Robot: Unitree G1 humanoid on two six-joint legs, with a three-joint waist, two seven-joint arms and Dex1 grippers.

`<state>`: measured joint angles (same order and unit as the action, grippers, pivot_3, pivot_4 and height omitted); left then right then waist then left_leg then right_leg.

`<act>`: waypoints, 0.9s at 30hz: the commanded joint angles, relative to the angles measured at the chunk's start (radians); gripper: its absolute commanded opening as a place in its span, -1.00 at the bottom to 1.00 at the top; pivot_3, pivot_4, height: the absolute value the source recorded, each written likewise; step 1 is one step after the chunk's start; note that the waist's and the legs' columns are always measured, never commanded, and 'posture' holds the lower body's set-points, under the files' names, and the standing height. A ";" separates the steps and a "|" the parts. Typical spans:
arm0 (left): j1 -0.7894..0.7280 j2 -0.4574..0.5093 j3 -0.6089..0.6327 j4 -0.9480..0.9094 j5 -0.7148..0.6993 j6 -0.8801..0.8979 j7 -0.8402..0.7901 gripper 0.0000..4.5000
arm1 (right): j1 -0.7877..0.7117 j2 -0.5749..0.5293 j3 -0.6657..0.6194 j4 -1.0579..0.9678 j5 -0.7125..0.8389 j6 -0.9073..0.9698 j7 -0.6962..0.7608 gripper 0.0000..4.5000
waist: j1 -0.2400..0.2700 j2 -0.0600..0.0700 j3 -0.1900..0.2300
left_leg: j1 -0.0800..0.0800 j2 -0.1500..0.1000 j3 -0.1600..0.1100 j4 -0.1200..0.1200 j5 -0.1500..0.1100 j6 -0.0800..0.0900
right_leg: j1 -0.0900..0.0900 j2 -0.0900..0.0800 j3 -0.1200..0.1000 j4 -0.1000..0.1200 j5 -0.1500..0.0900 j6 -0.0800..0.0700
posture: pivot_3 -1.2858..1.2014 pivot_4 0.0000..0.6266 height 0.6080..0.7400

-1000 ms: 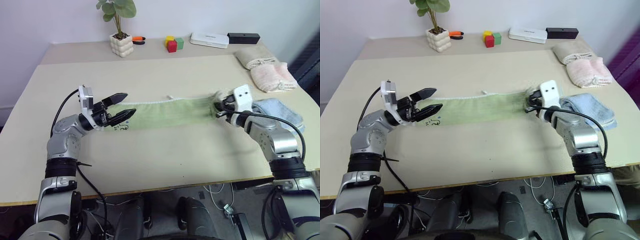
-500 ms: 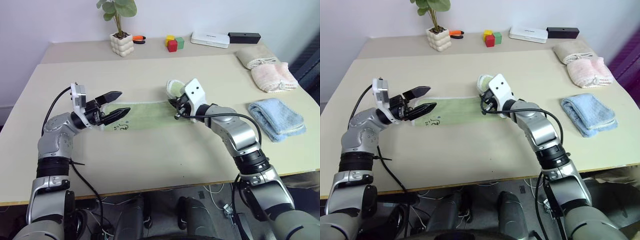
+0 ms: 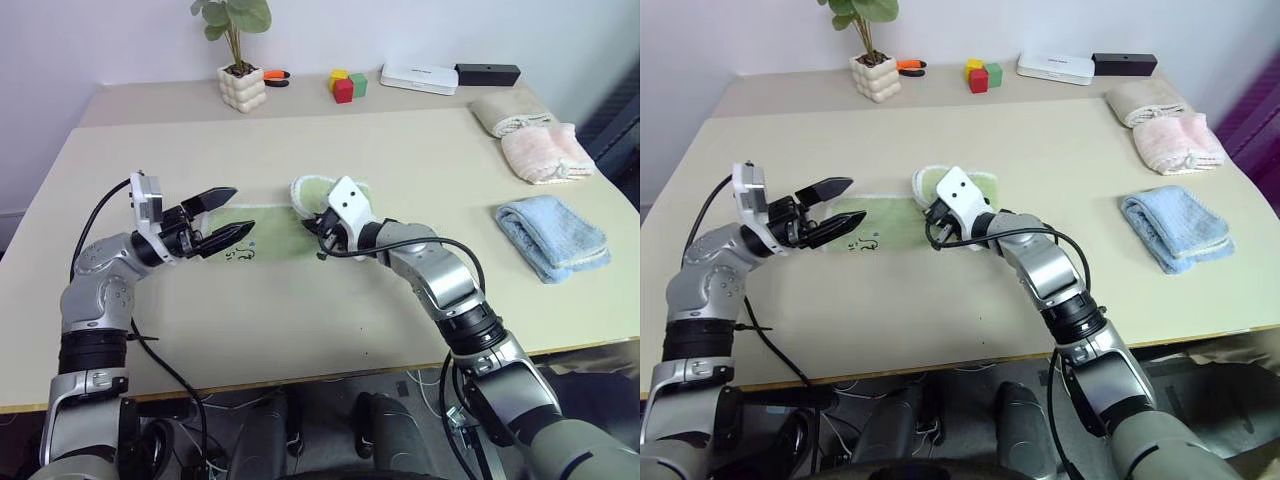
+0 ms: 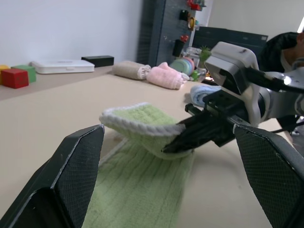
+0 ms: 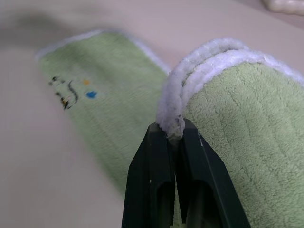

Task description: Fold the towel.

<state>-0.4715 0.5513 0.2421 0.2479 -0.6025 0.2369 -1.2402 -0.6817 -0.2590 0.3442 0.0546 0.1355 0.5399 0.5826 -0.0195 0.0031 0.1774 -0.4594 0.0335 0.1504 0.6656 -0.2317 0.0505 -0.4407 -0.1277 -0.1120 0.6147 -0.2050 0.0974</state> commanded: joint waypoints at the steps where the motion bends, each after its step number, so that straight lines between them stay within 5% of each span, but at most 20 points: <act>1: 0.008 0.018 0.027 -0.040 -0.023 -0.001 0.003 1.00 | 0.004 0.010 0.025 0.010 -0.028 -0.048 0.028 -0.99 | 0.000 0.000 0.000 | 0.000 0.000 0.000 0.000 0.000 0.000 | 0.000 0.000 0.000 0.000 0.000 0.000 | 0.03 -0.52 1.00; 4: 0.011 0.018 0.028 -0.045 -0.021 -0.001 0.007 1.00 | 0.015 0.029 0.016 0.010 -0.014 -0.042 0.041 -0.99 | 0.000 0.000 0.000 | 0.000 0.000 0.000 0.000 0.000 0.000 | 0.000 0.000 0.000 0.000 0.000 0.000 | 0.03 -0.52 1.00; 7: 0.008 0.017 0.027 -0.042 -0.019 -0.004 0.008 1.00 | 0.022 0.016 0.039 -0.001 -0.021 -0.040 0.086 -0.61 | 0.000 0.000 0.000 | 0.000 0.000 0.000 0.000 0.000 0.000 | 0.000 0.000 0.000 0.000 0.000 0.000 | 0.03 -0.52 1.00; 13: -0.001 0.013 0.023 -0.032 -0.015 -0.010 0.008 1.00 | 0.031 0.011 0.014 -0.016 -0.013 -0.049 0.105 0.70 | 0.000 0.000 0.000 | 0.000 0.000 0.000 0.000 0.000 0.000 | 0.000 0.000 0.000 0.000 0.000 0.000 | 0.03 -0.52 1.00; 15: -0.002 0.011 0.021 -0.028 -0.013 -0.012 0.007 1.00 | 0.038 -0.010 -0.013 -0.052 0.032 -0.046 0.161 0.95 | 0.001 0.000 0.000 | 0.000 0.000 0.000 0.000 0.000 -0.001 | 0.000 0.000 0.000 0.000 0.000 0.000 | 0.03 -0.52 1.00; 23: -0.015 0.006 0.015 0.000 -0.007 -0.023 -0.001 1.00 | -0.047 -0.009 -0.295 -0.009 0.231 0.003 0.152 0.95 | 0.002 0.000 0.000 | 0.000 0.000 0.000 0.000 0.000 -0.001 | 0.000 0.000 0.000 0.000 0.000 0.000 | 0.03 -0.52 1.00; 27: -0.017 -0.007 0.010 -0.007 -0.013 -0.018 0.002 1.00 | -0.076 -0.015 -0.332 0.100 0.194 -0.063 0.117 0.39 | 0.002 0.000 0.000 | 0.000 0.000 0.000 0.000 0.000 0.000 | 0.000 0.000 0.000 0.000 0.000 0.000 | 0.03 -0.52 1.00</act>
<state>-0.4735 0.5443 0.2470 0.2619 -0.6014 0.2290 -1.2367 -0.7487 -0.2750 0.0191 0.1281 0.3417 0.5163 0.7074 -0.0177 0.0029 0.1772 -0.4594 0.0335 0.1505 0.6655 -0.2316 0.0500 -0.4406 -0.1275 -0.1120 0.6147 -0.2048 0.0972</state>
